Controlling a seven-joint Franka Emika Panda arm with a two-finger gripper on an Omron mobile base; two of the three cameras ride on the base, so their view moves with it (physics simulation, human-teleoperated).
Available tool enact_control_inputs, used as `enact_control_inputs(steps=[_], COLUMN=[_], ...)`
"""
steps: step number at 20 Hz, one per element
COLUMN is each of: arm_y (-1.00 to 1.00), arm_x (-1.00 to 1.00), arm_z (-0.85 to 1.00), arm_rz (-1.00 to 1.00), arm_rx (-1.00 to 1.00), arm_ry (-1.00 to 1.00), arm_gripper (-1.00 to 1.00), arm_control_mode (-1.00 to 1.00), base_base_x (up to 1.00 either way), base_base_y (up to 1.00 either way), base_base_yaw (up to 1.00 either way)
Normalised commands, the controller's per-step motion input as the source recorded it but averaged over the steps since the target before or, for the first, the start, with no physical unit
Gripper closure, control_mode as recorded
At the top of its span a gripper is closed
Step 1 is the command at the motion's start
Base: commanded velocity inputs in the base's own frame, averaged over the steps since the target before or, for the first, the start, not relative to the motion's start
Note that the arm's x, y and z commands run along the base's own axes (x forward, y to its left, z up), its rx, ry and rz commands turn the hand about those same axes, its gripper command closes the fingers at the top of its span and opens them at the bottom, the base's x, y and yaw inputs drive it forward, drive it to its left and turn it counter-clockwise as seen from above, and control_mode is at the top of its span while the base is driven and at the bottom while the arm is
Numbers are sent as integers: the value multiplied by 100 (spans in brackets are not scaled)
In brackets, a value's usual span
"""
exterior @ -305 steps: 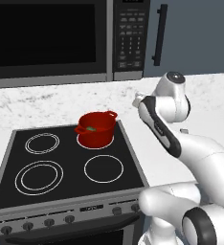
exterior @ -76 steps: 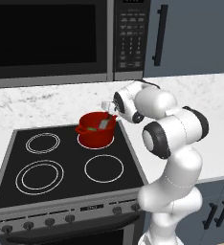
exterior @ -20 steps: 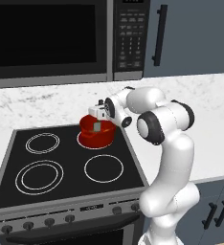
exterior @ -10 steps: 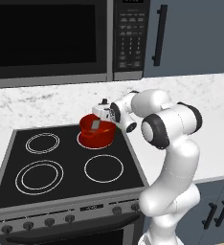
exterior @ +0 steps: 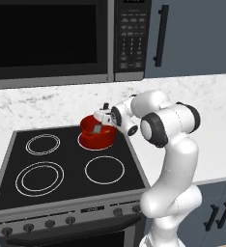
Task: Put the broccoli and lemon in the pot. Retrieve the spatula and lightly stir the vegetables in the pot.
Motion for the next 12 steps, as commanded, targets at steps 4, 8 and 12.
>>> enact_control_inputs(steps=[4, 8, 12], arm_y=[0, 0, 0], arm_x=[-7, -40, -47], arm_z=[-20, 16, 1], arm_rz=[0, -3, -1], arm_rx=[-9, -5, 0], arm_ry=[-3, -1, 4], arm_gripper=[100, 100, 100], arm_control_mode=[-100, -100, -100], base_base_x=[0, 0, 0], base_base_y=[0, 0, 0], base_base_yaw=[0, 0, 0])
